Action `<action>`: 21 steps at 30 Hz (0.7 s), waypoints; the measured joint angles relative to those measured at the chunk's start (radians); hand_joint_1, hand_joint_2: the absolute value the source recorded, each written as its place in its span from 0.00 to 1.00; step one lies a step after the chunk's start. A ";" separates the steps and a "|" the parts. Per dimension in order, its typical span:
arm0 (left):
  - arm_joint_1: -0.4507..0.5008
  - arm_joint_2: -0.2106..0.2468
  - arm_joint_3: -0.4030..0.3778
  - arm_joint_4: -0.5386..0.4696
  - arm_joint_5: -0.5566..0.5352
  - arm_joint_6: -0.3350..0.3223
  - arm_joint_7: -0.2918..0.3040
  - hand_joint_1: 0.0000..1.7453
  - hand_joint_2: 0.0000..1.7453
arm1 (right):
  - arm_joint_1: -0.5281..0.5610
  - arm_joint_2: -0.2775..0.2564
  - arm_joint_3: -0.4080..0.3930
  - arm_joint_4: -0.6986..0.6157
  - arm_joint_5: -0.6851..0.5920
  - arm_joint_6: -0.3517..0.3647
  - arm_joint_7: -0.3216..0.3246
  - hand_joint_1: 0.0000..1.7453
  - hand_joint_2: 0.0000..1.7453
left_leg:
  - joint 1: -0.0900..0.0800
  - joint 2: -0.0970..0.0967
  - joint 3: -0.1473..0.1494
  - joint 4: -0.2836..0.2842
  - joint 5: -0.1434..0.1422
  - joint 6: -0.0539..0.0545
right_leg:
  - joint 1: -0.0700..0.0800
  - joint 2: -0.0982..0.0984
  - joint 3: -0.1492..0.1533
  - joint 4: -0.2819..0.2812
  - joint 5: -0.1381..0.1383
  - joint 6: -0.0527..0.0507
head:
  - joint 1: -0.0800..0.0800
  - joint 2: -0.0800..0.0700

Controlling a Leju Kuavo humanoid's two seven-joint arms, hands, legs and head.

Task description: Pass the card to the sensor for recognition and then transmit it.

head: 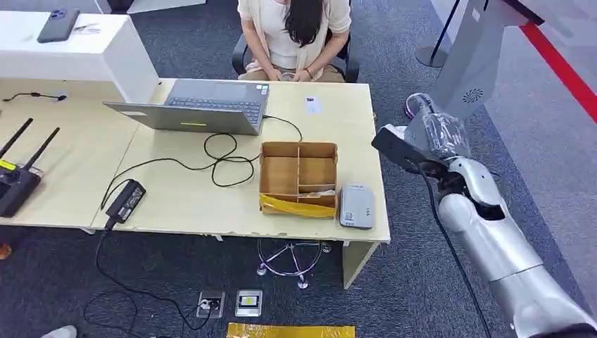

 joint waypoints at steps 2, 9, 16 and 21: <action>0.000 0.000 0.000 0.000 0.001 0.000 0.004 0.00 0.00 | 0.063 -0.005 -0.010 -0.076 0.021 0.011 0.023 0.00 1.00 | 0.000 0.000 0.000 0.000 0.000 0.000 | 0.000 0.000 0.000 0.000 0.000 0.000 | 0.000 0.000; 0.000 0.000 0.000 0.000 0.005 0.011 0.004 0.00 0.00 | 0.210 -0.012 -0.041 -0.295 0.051 0.034 0.048 0.00 1.00 | 0.001 0.000 0.000 0.000 0.000 0.000 | 0.000 0.000 0.000 0.000 0.000 0.000 | 0.000 0.000; 0.000 0.003 0.000 0.000 0.016 0.019 0.002 0.00 0.00 | 0.328 -0.012 -0.048 -0.465 0.085 0.061 0.086 0.00 1.00 | 0.001 0.000 0.000 0.000 0.000 0.000 | 0.000 0.000 0.000 0.000 0.000 0.000 | 0.000 0.000; 0.000 0.003 0.000 0.000 0.019 0.023 0.002 0.00 0.00 | 0.405 0.011 -0.034 -0.555 0.146 0.057 0.154 0.00 1.00 | 0.001 0.000 -0.001 0.000 0.000 -0.001 | 0.000 0.000 0.000 0.000 0.000 0.000 | 0.000 0.000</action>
